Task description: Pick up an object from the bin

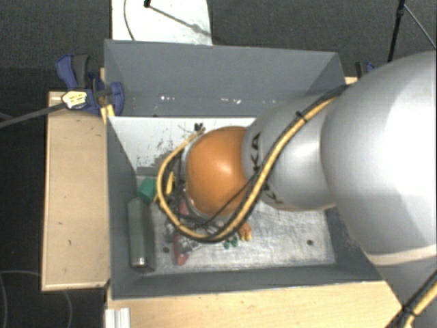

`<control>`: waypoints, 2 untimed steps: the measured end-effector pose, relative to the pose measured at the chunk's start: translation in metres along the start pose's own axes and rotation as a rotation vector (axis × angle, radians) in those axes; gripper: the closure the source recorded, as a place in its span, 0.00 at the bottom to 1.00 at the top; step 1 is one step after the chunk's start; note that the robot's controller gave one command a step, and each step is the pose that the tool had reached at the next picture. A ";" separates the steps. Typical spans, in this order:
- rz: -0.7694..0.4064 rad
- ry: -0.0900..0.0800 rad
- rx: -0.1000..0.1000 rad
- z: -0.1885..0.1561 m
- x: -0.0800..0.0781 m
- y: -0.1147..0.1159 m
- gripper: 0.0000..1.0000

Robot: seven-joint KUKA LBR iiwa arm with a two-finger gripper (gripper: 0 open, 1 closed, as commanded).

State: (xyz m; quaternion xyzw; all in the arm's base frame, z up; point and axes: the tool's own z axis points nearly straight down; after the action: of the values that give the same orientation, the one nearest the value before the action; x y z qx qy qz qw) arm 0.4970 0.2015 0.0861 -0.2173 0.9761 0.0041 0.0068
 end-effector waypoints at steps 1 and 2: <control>-0.002 0.018 0.004 -0.043 0.007 -0.004 1.00; 0.008 0.016 0.004 -0.109 0.005 -0.005 1.00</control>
Offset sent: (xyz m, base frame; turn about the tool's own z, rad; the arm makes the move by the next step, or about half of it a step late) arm -0.0032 -0.0082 0.1170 0.0037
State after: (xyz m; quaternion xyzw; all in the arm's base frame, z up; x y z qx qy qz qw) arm 0.4935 0.1936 0.1953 -0.2134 0.9770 0.0002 -0.0005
